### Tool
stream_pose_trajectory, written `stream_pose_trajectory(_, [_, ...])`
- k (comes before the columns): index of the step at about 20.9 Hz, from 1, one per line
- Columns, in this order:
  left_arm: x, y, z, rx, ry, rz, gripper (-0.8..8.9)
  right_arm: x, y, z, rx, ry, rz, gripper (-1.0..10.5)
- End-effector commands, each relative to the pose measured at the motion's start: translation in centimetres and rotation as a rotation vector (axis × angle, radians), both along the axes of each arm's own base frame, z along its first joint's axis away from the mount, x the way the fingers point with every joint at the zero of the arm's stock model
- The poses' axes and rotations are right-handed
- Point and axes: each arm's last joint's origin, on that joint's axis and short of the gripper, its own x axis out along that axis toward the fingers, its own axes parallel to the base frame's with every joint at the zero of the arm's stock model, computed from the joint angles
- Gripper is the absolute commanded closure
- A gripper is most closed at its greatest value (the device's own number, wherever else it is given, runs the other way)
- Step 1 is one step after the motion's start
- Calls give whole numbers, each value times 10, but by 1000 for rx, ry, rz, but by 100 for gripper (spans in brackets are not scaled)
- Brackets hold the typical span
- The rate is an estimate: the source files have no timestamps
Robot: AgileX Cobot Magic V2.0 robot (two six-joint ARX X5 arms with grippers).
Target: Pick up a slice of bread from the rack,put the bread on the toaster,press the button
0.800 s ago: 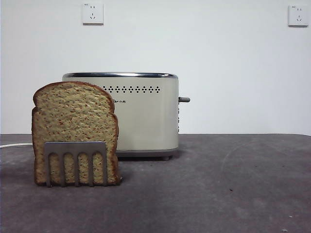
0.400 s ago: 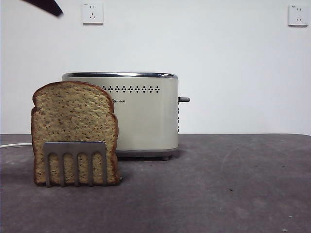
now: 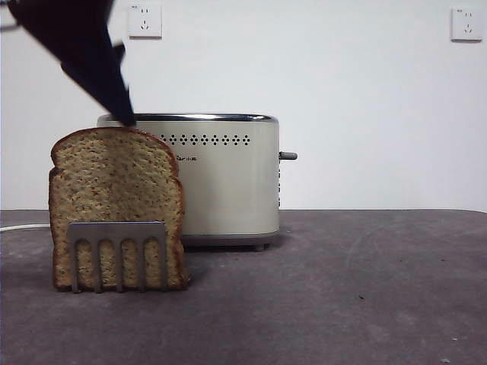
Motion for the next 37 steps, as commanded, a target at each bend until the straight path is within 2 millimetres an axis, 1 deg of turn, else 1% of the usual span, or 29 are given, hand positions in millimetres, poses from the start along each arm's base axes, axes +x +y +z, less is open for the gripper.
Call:
stream_pose_trajectory(1, [8, -5, -14, 38, 42, -12, 200, 0, 0, 1, -2, -12, 9, 958])
stream_pose_trajectory(2, [10, -6, -17, 45, 53, -12, 268, 0, 0, 1, -2, -12, 9, 958])
stream_pose_trajectory(4, [12, -7, -21, 47, 61, -12, 523, 0, 0, 1, -2, -12, 9, 958])
stream_pose_trajectory(5, [12, -8, -21, 43, 58, -13, 701, 0, 0, 1, -3, -12, 9, 958])
stream_pose_trajectory(6, [13, -8, -20, 42, 57, -13, 822, 0, 0, 1, -3, -13, 9, 958])
stream_pose_trajectory(12, [13, -8, -20, 41, 52, -11, 822, 0, 0, 1, -4, -14, 10, 958])
stream_pose_trajectory(14, [13, -8, -17, 37, 46, -11, 822, 0, 0, 1, -4, -14, 10, 958])
stream_pose_trajectory(16, [12, -7, -10, 33, 38, -11, 822, 0, 0, 1, -5, -13, 10, 958])
stream_pose_trajectory(18, [12, -7, 2, 27, 29, -11, 822, 1, 0, 0, -5, -8, 10, 958])
stream_pose_trajectory(20, [12, -7, 22, 20, 16, -11, 822, 4, 1, -1, -6, 0, 11, 958])
stream_pose_trajectory(22, [10, -6, 44, 9, -5, -10, 822, 5, 1, -1, -6, 6, 10, 958])
stream_pose_trajectory(24, [8, -4, 72, -10, -52, -6, 822, 7, 1, -2, -6, 12, 10, 958])
stream_pose_trajectory(28, [3, 1, 134, -44, -278, 41, 822, 7, 1, -2, -7, 13, 10, 958])
stream_pose_trajectory(30, [0, 3, 156, -31, -410, 29, 822, 7, 1, -2, -7, 13, 10, 958])
stream_pose_trajectory(31, [1, 3, 163, -28, -469, 26, 822, 7, 1, -2, -7, 14, 10, 958])
stream_pose_trajectory(33, [5, 1, 168, -23, -557, 7, 822, 8, 1, -2, -7, 14, 10, 958])
stream_pose_trajectory(37, [16, -4, 166, 13, -635, -76, 823, 9, 1, -3, -7, 20, 10, 958])
